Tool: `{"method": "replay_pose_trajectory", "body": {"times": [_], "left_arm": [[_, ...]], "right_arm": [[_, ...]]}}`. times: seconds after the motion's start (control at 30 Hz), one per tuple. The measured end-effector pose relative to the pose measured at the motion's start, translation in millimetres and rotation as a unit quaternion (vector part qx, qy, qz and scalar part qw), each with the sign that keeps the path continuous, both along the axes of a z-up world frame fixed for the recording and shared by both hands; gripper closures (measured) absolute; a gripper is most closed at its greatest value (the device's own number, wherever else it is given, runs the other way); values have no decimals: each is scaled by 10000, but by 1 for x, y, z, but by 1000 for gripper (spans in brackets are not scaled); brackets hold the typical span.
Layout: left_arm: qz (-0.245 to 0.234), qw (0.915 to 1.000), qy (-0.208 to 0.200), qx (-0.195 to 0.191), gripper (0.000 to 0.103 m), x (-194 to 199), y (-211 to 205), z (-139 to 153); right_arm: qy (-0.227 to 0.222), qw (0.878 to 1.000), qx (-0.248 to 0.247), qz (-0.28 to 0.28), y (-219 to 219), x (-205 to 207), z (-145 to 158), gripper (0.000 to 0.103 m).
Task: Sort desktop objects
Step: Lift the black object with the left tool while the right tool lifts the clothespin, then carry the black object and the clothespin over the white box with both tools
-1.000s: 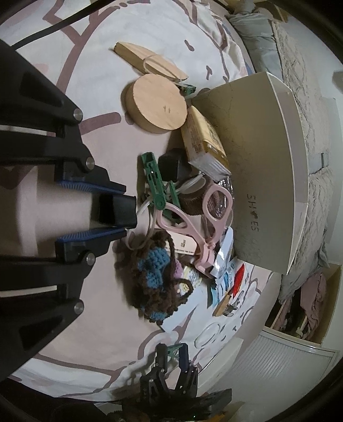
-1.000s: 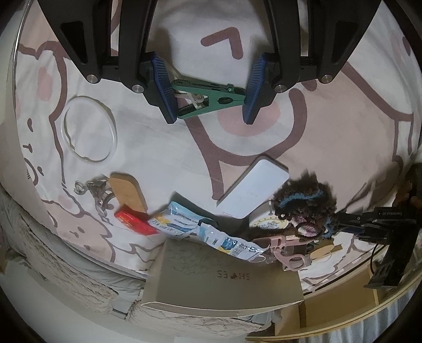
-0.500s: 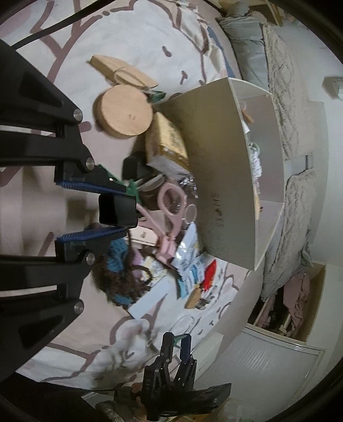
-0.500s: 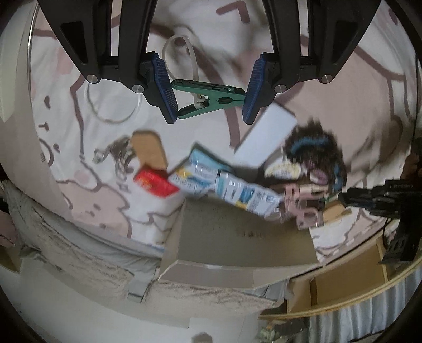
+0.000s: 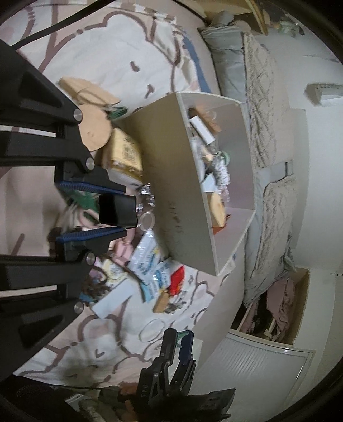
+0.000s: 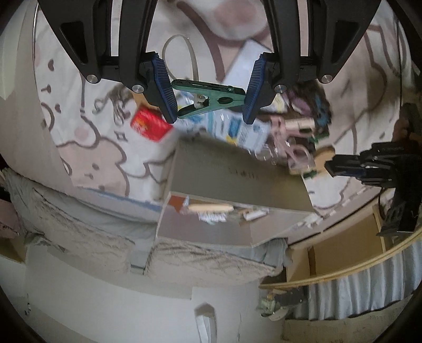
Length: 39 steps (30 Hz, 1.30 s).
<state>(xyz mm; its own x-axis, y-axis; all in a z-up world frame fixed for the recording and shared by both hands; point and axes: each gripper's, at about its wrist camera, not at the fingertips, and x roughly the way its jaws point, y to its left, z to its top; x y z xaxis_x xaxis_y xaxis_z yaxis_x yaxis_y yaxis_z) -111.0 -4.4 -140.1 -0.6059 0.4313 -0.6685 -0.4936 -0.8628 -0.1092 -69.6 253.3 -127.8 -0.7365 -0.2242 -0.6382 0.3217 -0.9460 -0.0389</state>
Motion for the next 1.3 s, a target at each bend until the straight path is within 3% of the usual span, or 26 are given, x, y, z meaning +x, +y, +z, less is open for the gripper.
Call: {"method": "replay_pose_trajectory", "body": {"times": [0.57, 1.0, 1.3], "left_arm": [[372, 9969, 671, 159, 78, -20, 3, 81], [777, 9940, 700, 315, 78, -57, 9, 138], [1028, 9902, 747, 578, 78, -92, 26, 150]], "right_arm": [[1064, 9943, 8, 27, -30, -22, 93, 51], [1000, 9947, -240, -59, -36, -59, 157, 51], [1086, 9930, -392, -243, -42, -90, 188, 51]]}}
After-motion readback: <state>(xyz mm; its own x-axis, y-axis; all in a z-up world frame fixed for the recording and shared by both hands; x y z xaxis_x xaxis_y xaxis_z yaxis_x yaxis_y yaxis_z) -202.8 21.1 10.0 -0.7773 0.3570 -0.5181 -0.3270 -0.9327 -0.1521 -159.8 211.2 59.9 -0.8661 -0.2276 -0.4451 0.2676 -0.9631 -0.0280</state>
